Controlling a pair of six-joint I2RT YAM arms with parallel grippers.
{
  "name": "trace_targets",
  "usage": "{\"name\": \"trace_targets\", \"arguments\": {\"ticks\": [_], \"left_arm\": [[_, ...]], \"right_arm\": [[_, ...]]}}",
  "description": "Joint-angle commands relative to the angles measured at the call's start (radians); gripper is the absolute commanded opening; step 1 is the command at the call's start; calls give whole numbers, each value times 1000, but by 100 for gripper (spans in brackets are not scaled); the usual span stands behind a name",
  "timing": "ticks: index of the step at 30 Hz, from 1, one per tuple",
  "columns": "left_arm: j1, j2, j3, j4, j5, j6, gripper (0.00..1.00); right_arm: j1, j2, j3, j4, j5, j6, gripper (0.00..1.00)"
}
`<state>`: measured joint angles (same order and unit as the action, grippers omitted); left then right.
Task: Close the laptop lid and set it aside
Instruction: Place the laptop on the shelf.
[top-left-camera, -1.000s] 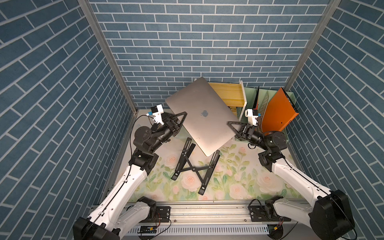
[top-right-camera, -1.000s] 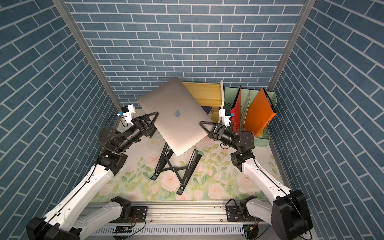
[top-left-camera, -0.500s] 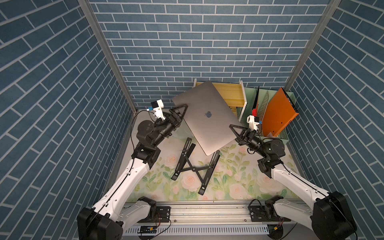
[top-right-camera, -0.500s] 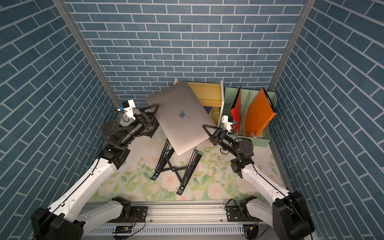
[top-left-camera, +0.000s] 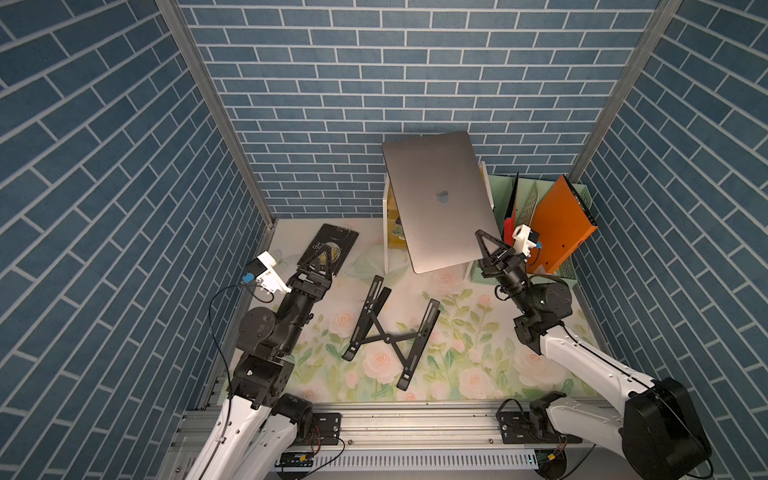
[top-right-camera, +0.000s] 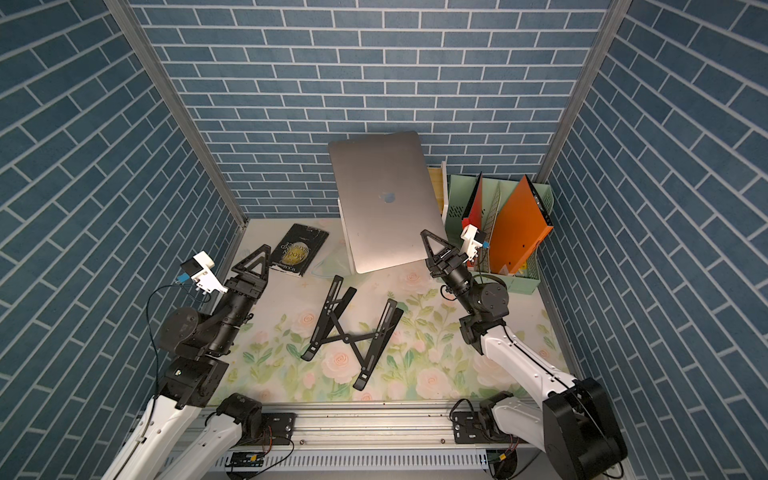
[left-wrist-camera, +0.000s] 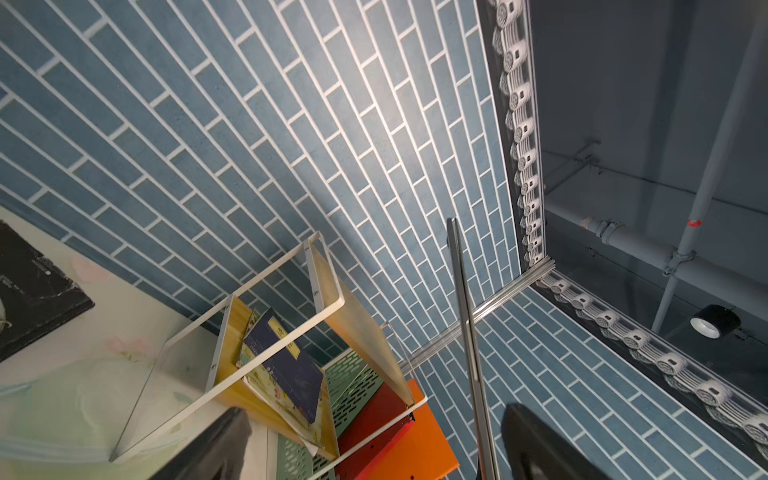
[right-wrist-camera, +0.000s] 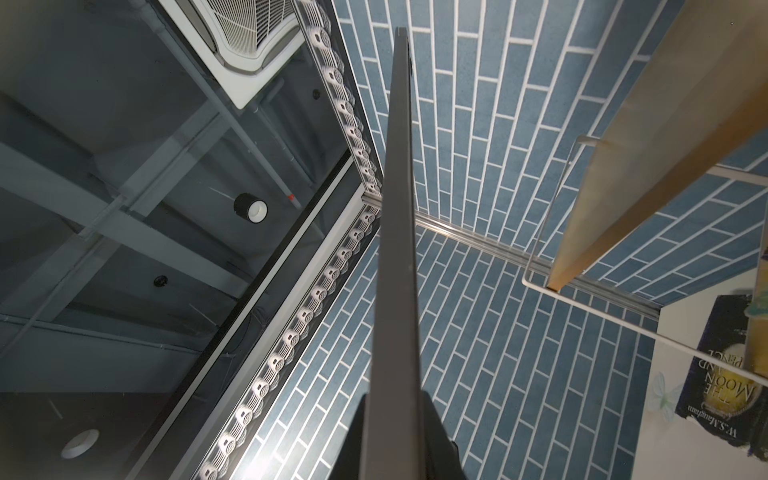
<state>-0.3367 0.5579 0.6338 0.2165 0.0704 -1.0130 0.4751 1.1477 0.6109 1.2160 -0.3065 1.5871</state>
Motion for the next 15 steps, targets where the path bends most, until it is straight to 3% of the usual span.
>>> {"name": "trace_targets", "arguments": {"ticks": [1,5,15], "left_arm": [[4,27,-29,31,114,14,100],[5,47,7,-61,189,92,100],[5,40,2,-89,197,212,100]], "right_arm": [[42,-23,84,161,193,-103,0],[103,-1,91,152,352,-172,0],[160,150,229,90,482,-176,0]]}}
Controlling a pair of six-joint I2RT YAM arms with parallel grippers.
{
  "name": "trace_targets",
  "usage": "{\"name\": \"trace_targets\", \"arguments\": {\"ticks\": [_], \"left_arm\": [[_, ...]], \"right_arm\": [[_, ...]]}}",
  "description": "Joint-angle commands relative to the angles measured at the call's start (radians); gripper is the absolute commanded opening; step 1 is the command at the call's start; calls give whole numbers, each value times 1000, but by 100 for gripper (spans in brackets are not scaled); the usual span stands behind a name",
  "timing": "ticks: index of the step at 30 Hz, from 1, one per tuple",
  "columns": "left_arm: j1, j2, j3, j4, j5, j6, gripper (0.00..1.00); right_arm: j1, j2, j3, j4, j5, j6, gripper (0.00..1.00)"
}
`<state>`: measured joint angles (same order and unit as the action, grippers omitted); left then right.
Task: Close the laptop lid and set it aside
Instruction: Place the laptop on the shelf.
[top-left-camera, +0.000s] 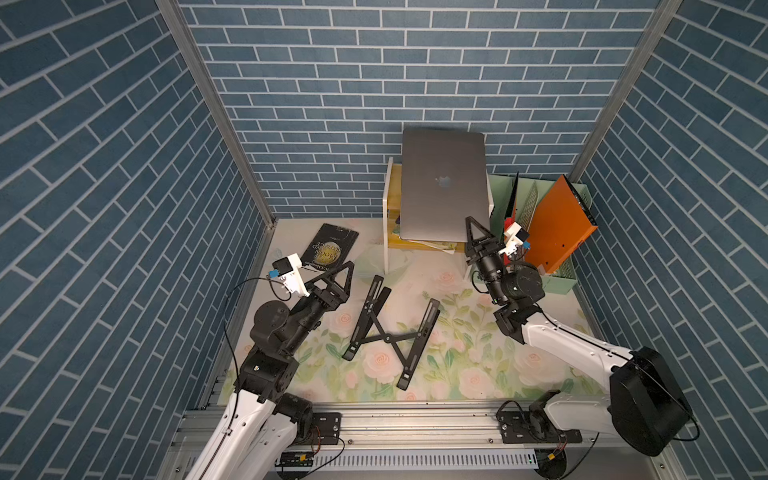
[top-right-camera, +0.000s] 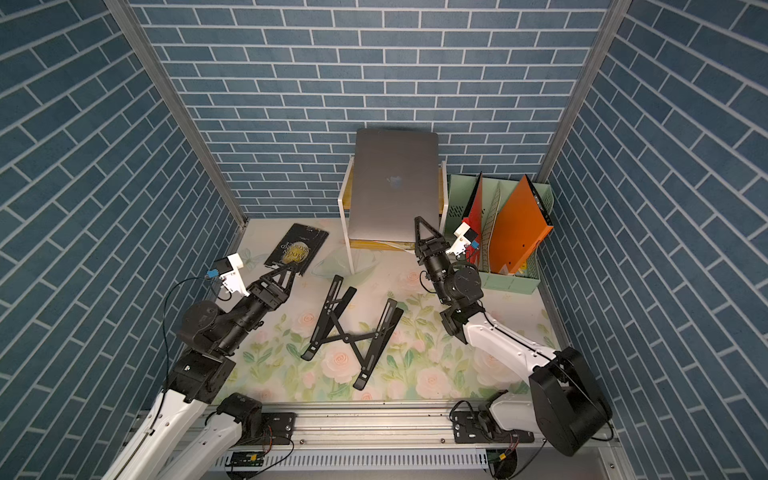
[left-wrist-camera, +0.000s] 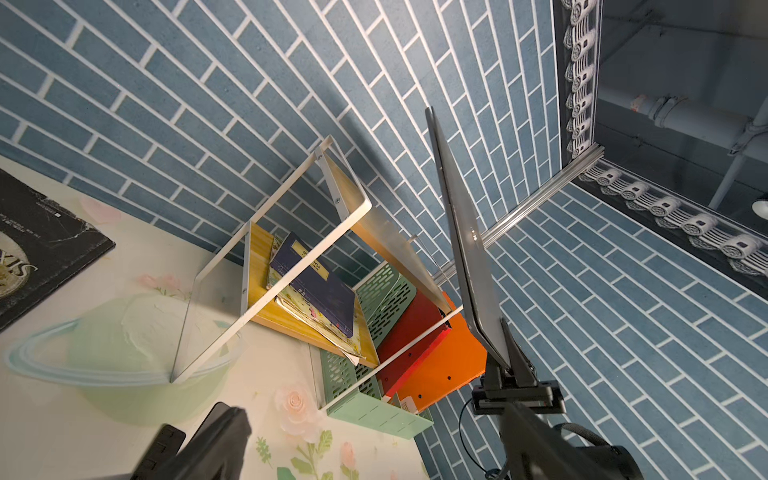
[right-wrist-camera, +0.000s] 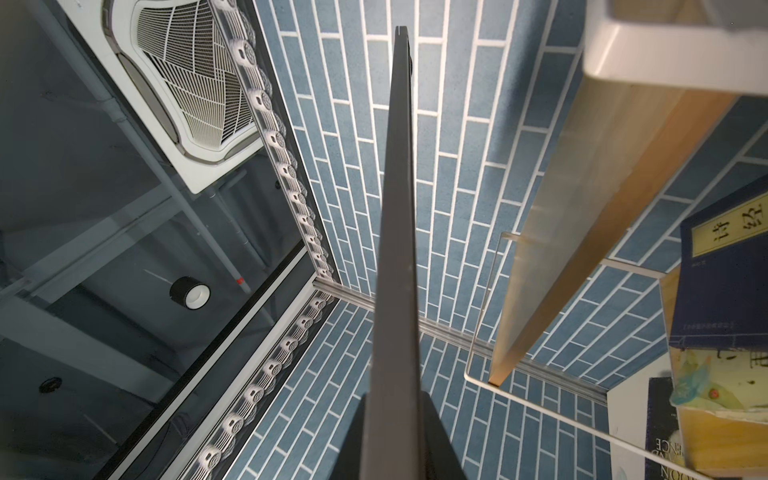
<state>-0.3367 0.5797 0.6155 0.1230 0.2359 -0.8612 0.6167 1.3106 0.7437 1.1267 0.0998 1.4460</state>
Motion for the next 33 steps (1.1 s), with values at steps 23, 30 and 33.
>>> {"name": "trace_targets", "arguments": {"ticks": [23,30,33], "left_arm": [[5,54,59,-26,53,174,100],[5,81,60,-21,55,178,100],[5,82,60,-22,54,178,100]], "right_arm": [[-1,70,299,-247,73,11,0],[-38,67,327,-343,61,69,1],[-41,70,329,-346,69,86,9]]}}
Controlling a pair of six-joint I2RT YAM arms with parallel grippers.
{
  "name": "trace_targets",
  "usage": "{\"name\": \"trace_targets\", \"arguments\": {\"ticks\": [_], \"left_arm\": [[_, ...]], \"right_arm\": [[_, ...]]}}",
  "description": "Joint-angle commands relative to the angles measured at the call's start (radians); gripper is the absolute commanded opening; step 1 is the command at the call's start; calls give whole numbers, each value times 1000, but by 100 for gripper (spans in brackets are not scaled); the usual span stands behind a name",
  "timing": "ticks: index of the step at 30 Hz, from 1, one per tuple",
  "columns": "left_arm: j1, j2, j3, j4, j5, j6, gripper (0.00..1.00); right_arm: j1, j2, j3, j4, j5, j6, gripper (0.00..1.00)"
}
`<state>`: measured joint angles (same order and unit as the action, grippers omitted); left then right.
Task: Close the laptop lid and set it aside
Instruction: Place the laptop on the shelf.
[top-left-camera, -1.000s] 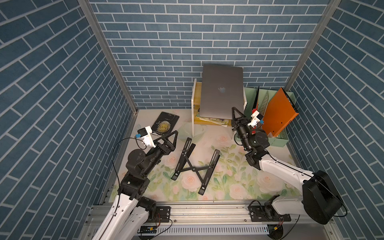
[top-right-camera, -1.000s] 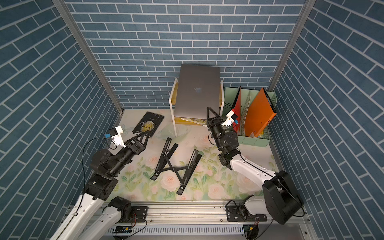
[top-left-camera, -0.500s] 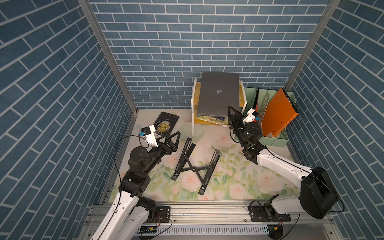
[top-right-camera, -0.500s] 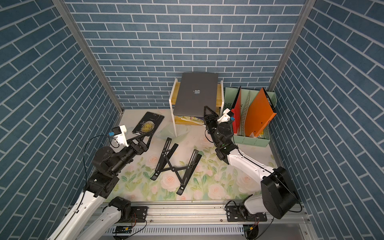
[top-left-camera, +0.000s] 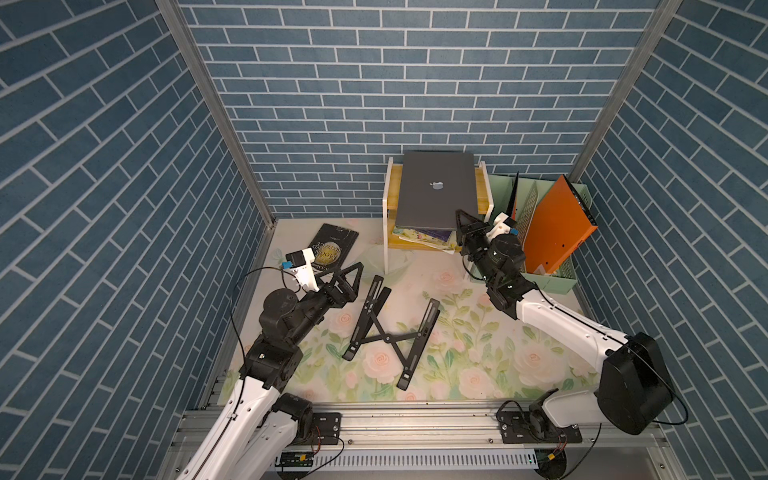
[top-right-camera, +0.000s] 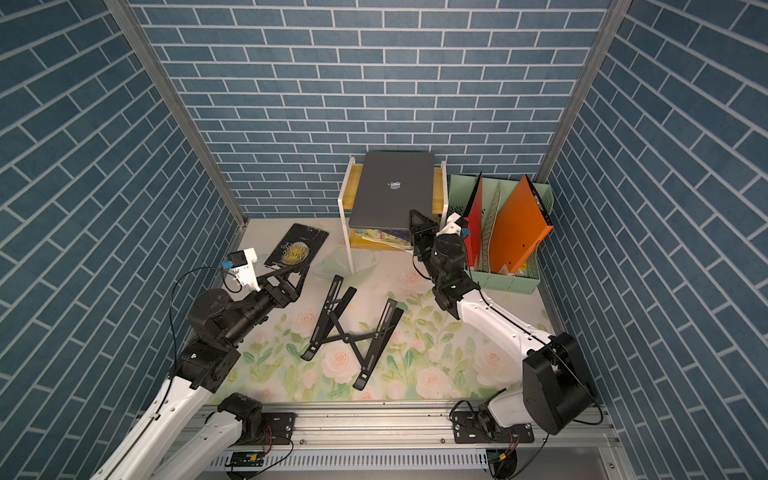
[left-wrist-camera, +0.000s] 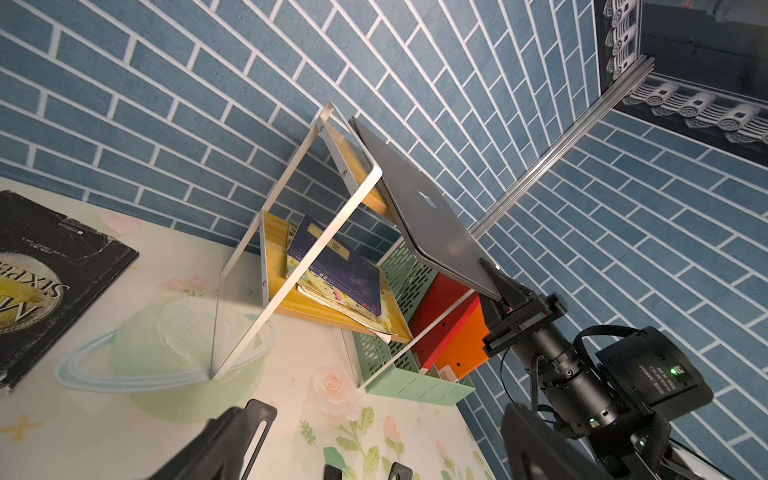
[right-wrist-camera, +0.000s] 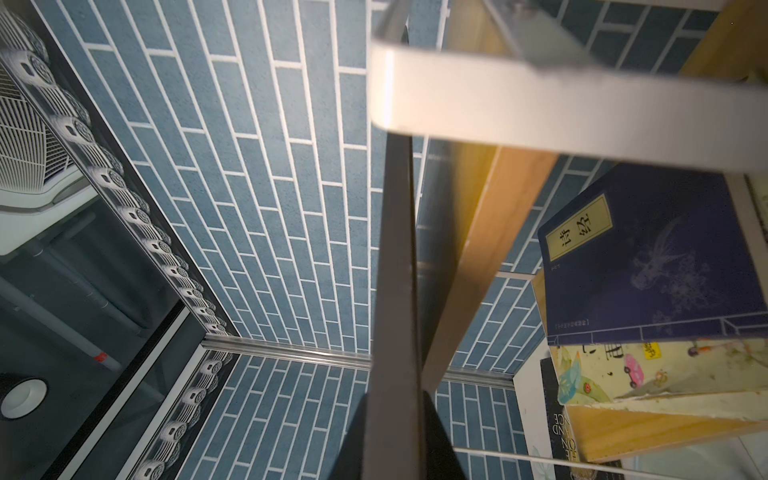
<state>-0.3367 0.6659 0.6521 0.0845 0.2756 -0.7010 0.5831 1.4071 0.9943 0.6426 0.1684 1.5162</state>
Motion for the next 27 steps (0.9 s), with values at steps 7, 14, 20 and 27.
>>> {"name": "trace_targets", "arguments": {"ticks": [7,14,20,27], "left_arm": [[5,-6,22,20,16,15,100],[5,-12,19,20,17,14,100],[5,-9,17,24,21,14,100],[5,-6,16,28,27,9,100]], "right_arm": [[-15,-28,79,118,4,21,31],[-27,-47,56,95,-8,22,47],[-36,-84,15,61,-18,20,61],[-39,-125,-37,39,-45,14,69]]}}
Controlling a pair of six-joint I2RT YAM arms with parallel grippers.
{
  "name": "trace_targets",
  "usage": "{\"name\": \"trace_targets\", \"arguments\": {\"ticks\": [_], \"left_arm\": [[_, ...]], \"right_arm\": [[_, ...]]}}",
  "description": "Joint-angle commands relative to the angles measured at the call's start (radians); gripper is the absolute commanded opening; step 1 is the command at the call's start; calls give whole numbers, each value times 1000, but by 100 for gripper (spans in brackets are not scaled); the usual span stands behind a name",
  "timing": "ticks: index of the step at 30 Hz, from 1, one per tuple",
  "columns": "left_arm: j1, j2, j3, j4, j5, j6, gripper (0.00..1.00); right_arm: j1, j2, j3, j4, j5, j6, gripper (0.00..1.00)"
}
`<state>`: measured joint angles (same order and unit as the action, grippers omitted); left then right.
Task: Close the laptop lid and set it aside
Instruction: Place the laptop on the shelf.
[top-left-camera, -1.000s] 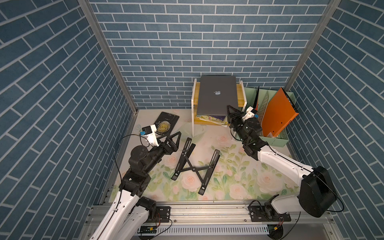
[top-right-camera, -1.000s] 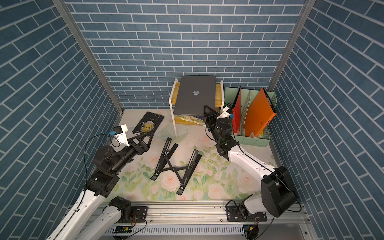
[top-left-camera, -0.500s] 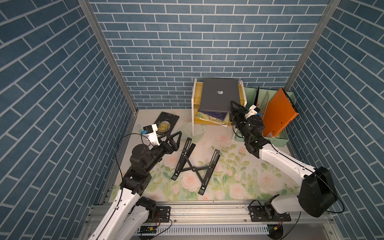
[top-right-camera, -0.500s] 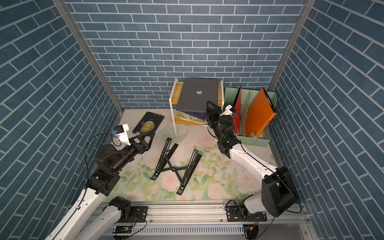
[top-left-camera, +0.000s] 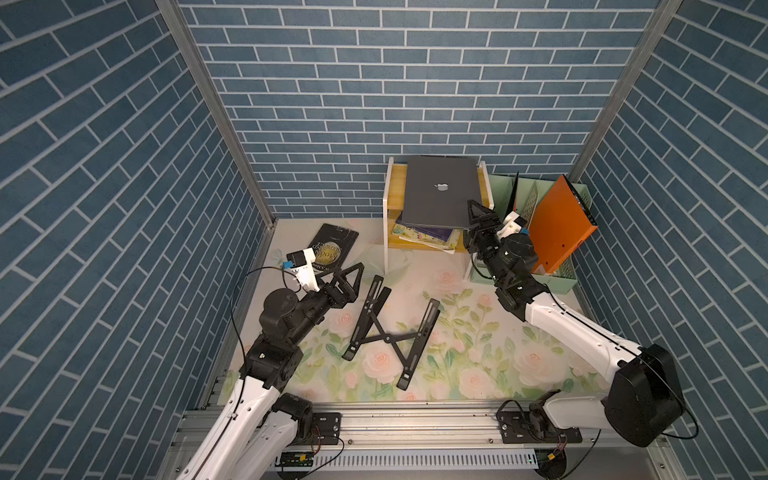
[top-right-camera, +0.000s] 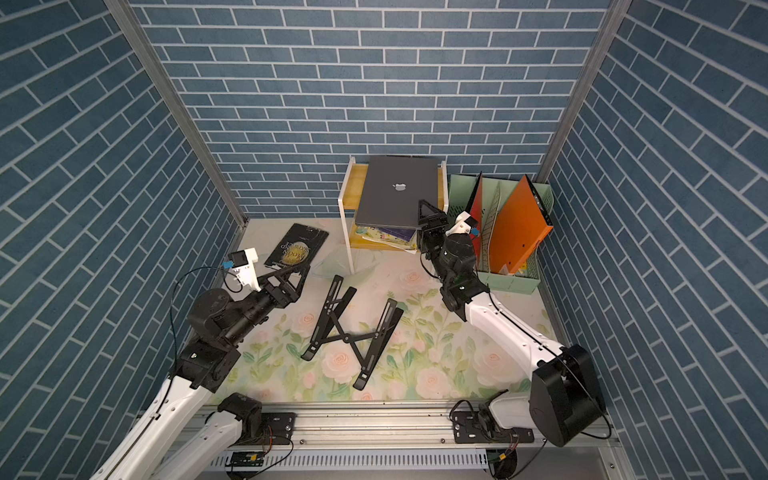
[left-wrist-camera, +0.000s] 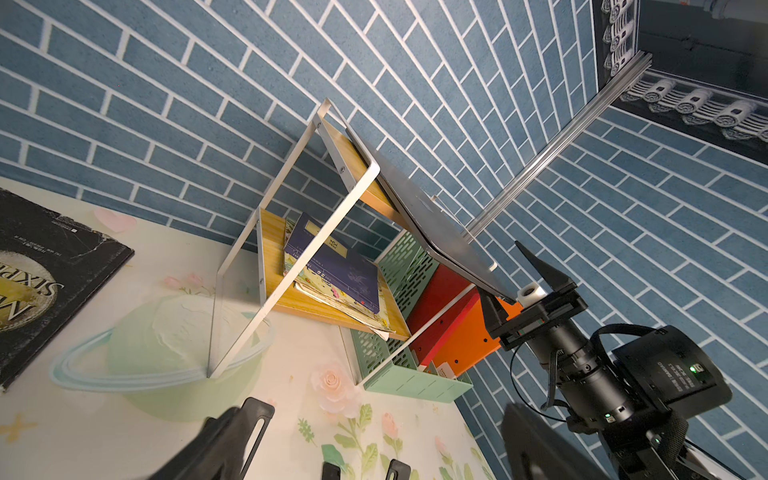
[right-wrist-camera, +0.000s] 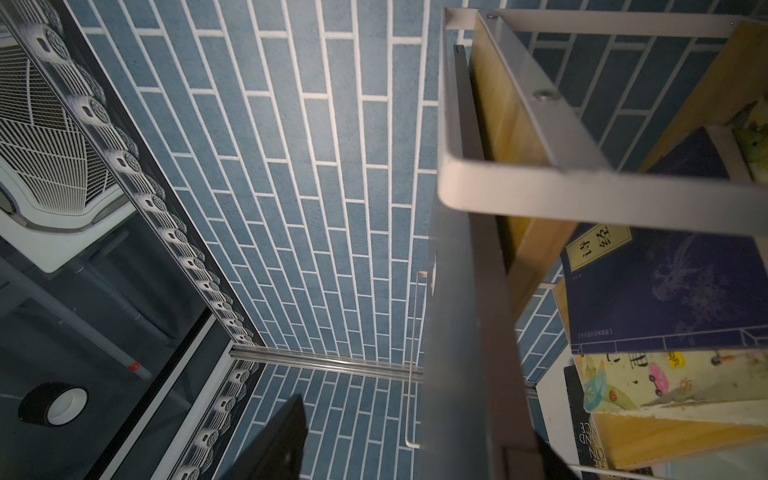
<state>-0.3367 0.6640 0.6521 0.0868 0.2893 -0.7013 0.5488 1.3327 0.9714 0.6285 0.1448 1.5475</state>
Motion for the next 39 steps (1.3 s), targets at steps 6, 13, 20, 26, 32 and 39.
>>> {"name": "trace_targets", "arguments": {"ticks": [6,13,20,26,32,39], "left_arm": [[5,-7,13,25,13,8,100],[5,-7,5,28,14,3,100],[5,-11,3,28,14,-6,100],[5,-10,3,29,14,-10,100],[5,-11,4,27,16,-13,100],[5,-17,4,21,6,-12,100]], "right_arm": [[-4,-92,-66,47,-37,-17,65],[-2,-125,-101,40,-56,-21,54],[-2,-155,-132,37,-51,-16,43],[-2,-163,-143,38,-44,-13,36],[-1,-164,-146,38,-42,-11,34],[-4,-186,-173,33,-49,-15,62]]}}
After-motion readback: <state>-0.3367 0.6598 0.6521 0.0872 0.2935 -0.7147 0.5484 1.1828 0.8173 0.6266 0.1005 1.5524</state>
